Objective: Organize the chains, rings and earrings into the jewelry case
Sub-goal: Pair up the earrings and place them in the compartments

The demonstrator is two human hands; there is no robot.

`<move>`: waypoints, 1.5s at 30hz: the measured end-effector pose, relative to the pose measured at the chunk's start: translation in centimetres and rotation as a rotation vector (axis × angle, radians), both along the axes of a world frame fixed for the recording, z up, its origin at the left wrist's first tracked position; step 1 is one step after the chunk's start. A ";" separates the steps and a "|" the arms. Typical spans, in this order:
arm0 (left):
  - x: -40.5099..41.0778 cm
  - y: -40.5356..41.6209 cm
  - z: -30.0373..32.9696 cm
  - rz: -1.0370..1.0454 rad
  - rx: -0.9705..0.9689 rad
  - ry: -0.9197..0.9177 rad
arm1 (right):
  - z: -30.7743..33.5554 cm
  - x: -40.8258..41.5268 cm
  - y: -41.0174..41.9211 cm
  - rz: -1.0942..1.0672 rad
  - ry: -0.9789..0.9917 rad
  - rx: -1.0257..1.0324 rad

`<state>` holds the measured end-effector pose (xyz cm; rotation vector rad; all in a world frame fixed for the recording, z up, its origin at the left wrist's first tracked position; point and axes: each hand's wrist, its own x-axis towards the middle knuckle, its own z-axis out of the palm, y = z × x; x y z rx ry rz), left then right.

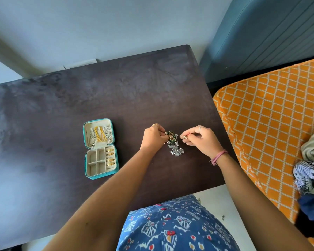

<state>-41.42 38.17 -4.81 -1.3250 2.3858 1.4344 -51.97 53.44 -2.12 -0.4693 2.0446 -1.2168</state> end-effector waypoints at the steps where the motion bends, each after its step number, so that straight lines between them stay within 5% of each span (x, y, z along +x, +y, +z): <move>1: 0.2 0.0 0.2 0.033 0.031 0.023 | 0.4 0.1 -0.1 -0.042 -0.076 -0.032; 9: 2.9 -1.1 2.3 0.261 0.447 0.416 | 2.8 0.8 -1.5 -0.227 -0.509 -0.307; 17: 6.0 -3.3 7.3 0.379 0.559 0.723 | 6.0 2.3 -3.3 -0.051 -0.288 -0.357; 23: 8.0 -4.9 10.4 0.320 0.531 0.727 | 9.2 3.9 -5.8 -0.078 -0.110 -0.351; 36: 10.9 -9.4 15.8 0.171 0.408 0.666 | 12.5 6.3 -9.7 0.049 -0.486 -0.446; 45: 11.3 -10.9 15.5 0.105 0.464 0.589 | 11.3 6.8 -11.8 0.007 -0.515 -0.407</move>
